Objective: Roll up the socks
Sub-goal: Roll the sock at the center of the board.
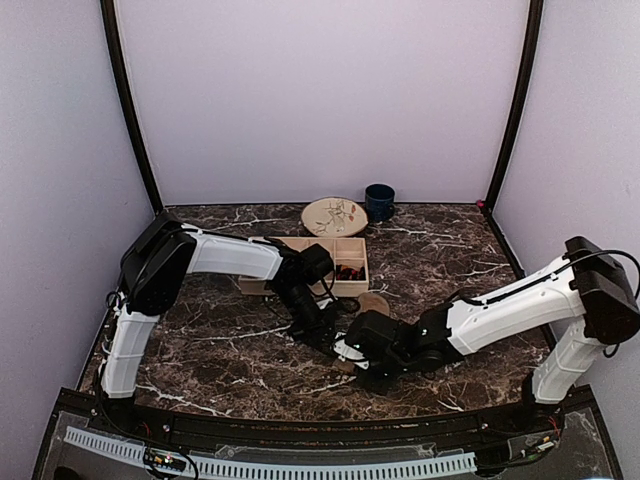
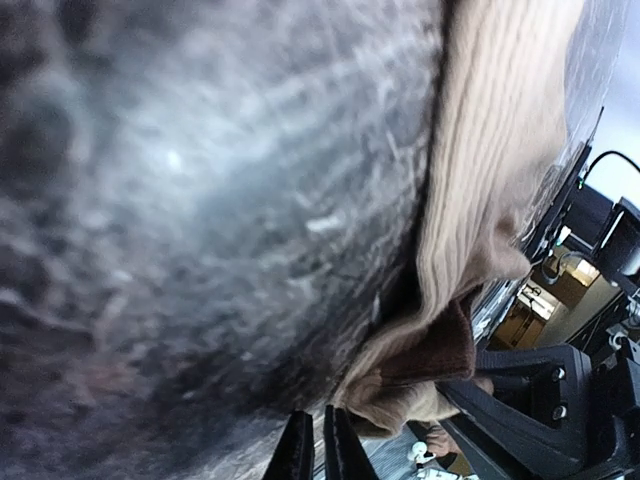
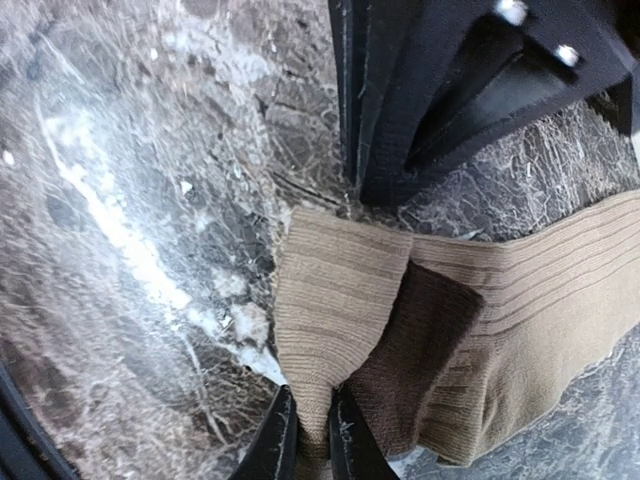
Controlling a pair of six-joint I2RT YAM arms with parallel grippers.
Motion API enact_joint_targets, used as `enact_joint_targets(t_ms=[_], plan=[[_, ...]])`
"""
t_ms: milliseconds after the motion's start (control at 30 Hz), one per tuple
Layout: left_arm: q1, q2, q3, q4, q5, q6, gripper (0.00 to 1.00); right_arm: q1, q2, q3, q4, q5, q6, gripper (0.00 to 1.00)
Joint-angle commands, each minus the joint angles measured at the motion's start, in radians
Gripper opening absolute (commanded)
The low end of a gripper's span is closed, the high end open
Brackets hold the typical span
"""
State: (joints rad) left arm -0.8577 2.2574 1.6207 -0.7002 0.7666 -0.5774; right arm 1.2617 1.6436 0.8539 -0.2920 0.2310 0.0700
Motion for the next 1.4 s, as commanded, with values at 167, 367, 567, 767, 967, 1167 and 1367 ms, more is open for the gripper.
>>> enact_joint_targets(t_ms=[167,367,567,767,967,1167,1367], plan=[[0.006,-0.066,-0.032,0.021,-0.018,-0.042,0.09,-0.122,-0.064,-0.035,0.046,-0.268,0.087,0.10],[0.008,-0.101,-0.072,0.047,-0.018,-0.051,0.09,-0.189,-0.022,-0.037,0.057,-0.432,0.119,0.10],[0.008,-0.154,-0.142,0.074,-0.058,-0.051,0.09,-0.253,0.037,-0.028,0.054,-0.601,0.138,0.10],[0.009,-0.210,-0.193,0.107,-0.077,-0.043,0.08,-0.296,0.091,-0.016,0.074,-0.717,0.170,0.10],[0.022,-0.241,-0.260,0.130,-0.095,-0.049,0.08,-0.330,0.056,-0.024,0.104,-0.767,0.185,0.10],[0.043,-0.270,-0.314,0.169,-0.098,-0.053,0.07,-0.355,0.051,-0.025,0.127,-0.833,0.210,0.10],[0.043,-0.352,-0.349,0.233,-0.149,-0.014,0.04,-0.392,0.098,-0.011,0.158,-0.927,0.265,0.11]])
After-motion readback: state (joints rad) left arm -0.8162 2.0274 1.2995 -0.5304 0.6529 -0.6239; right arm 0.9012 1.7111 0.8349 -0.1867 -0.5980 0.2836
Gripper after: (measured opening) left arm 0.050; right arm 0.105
